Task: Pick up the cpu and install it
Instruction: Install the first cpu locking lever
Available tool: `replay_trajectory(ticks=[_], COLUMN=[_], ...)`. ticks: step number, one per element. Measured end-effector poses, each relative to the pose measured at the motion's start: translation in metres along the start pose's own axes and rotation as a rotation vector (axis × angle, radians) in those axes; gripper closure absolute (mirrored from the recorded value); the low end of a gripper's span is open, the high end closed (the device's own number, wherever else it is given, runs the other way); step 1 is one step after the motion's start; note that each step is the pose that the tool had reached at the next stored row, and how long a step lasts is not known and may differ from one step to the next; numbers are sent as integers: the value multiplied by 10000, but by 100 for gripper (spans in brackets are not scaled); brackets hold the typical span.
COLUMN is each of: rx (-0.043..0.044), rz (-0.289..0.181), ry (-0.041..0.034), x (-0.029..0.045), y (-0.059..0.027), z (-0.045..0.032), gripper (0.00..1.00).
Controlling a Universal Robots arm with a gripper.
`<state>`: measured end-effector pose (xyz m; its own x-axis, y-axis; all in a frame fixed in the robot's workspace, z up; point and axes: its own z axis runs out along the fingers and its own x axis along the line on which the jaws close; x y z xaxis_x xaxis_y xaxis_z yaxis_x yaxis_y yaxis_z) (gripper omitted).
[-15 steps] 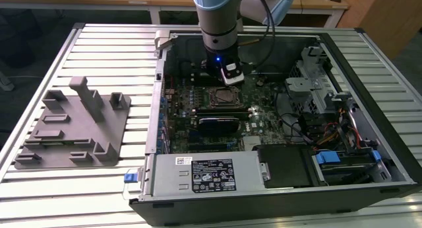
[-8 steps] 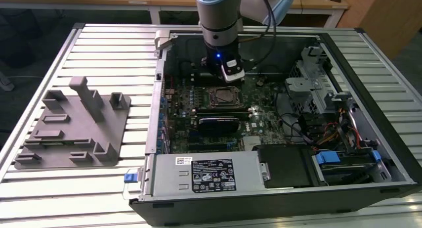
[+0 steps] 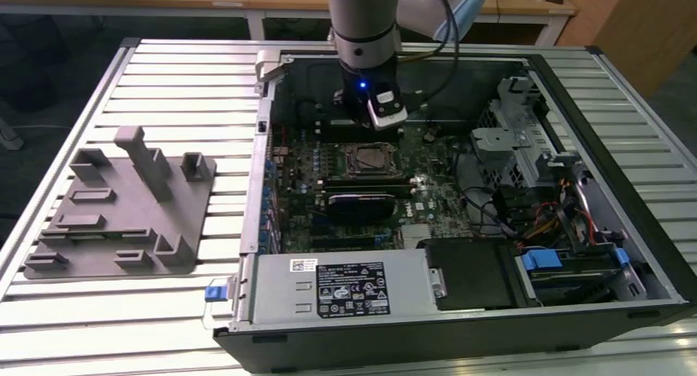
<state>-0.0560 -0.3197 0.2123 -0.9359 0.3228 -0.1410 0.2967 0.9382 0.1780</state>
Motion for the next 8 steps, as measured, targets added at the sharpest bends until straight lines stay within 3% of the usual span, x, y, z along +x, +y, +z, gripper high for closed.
replay_trajectory(ticks=[3,8], rx=[404,1220], rz=[32,-54], ry=[-123,-364], x=[-14,-35], y=[4,11], z=[3,8], gripper=[89,89])
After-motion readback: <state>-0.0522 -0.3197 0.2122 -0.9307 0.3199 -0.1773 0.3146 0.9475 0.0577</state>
